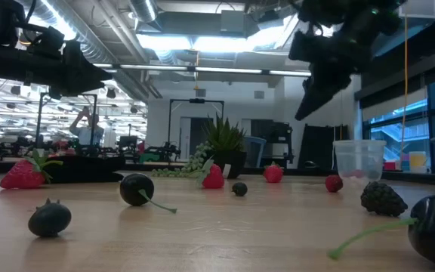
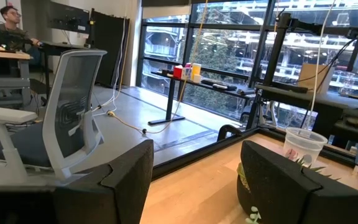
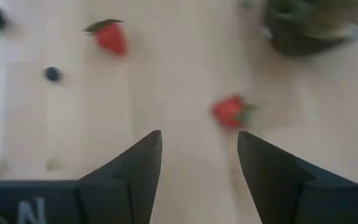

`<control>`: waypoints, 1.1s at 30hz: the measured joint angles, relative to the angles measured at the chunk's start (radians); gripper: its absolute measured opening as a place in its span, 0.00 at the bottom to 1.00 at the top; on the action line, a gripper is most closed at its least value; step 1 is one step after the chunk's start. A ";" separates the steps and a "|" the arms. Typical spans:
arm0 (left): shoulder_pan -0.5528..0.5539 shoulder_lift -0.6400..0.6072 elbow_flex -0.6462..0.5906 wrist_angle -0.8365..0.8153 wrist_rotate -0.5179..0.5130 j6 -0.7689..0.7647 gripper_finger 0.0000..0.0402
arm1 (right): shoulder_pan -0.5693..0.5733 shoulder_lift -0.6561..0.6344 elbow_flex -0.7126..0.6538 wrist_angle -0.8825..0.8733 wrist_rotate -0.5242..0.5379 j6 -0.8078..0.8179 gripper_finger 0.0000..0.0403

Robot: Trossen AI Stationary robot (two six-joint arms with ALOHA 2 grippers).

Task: Pick and placing Produce into tupperware
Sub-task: Put the right red cherry into the bin

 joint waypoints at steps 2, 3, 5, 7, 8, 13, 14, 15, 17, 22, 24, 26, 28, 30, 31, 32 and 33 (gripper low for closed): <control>0.000 0.000 0.000 0.000 0.000 0.000 0.59 | 0.052 0.000 -0.072 0.124 0.002 0.003 0.53; 0.000 0.000 0.000 0.000 0.000 0.000 0.59 | 0.075 0.000 -0.109 0.190 0.002 0.005 0.53; 0.000 0.000 0.000 0.000 0.000 0.000 0.59 | 0.117 0.000 -0.175 0.319 0.002 0.018 0.53; 0.000 0.000 0.000 0.000 0.000 0.000 0.59 | 0.151 0.000 -0.237 0.430 0.000 0.037 0.53; 0.000 0.000 0.000 0.001 0.000 0.000 0.59 | 0.165 0.000 -0.266 0.475 0.002 0.050 0.53; 0.000 0.000 0.000 0.001 0.000 0.000 0.59 | 0.213 0.012 -0.368 0.620 0.069 0.095 0.53; 0.000 0.000 0.000 0.001 0.000 0.000 0.59 | 0.218 0.019 -0.382 0.638 0.078 0.106 0.53; 0.000 0.000 0.000 0.002 0.000 0.000 0.59 | 0.224 0.027 -0.395 0.656 0.085 0.113 0.53; 0.000 0.000 0.000 0.004 0.000 0.000 0.59 | 0.234 0.044 -0.414 0.688 0.091 0.115 0.53; 0.000 0.000 0.000 0.005 0.000 0.000 0.59 | 0.250 0.109 -0.418 0.719 0.093 0.115 0.53; 0.000 0.000 0.000 0.005 0.000 0.000 0.59 | 0.254 0.140 -0.418 0.736 0.093 0.114 0.53; 0.000 0.000 0.000 0.005 0.000 0.000 0.59 | 0.254 0.174 -0.418 0.754 0.093 0.116 0.53; 0.000 0.000 0.000 0.005 0.000 0.000 0.59 | 0.254 0.205 -0.418 0.752 0.093 0.127 0.53; 0.000 0.000 0.000 0.005 0.000 0.000 0.59 | 0.254 0.235 -0.418 0.759 0.099 0.144 0.53; 0.000 0.000 0.000 0.005 0.000 0.001 0.59 | 0.254 0.247 -0.417 0.763 0.104 0.157 0.53; 0.000 0.000 0.000 0.005 0.000 0.001 0.59 | 0.254 0.258 -0.416 0.768 0.107 0.167 0.53; 0.000 0.000 0.000 0.005 0.000 0.001 0.59 | 0.254 0.267 -0.416 0.770 0.107 0.173 0.53</control>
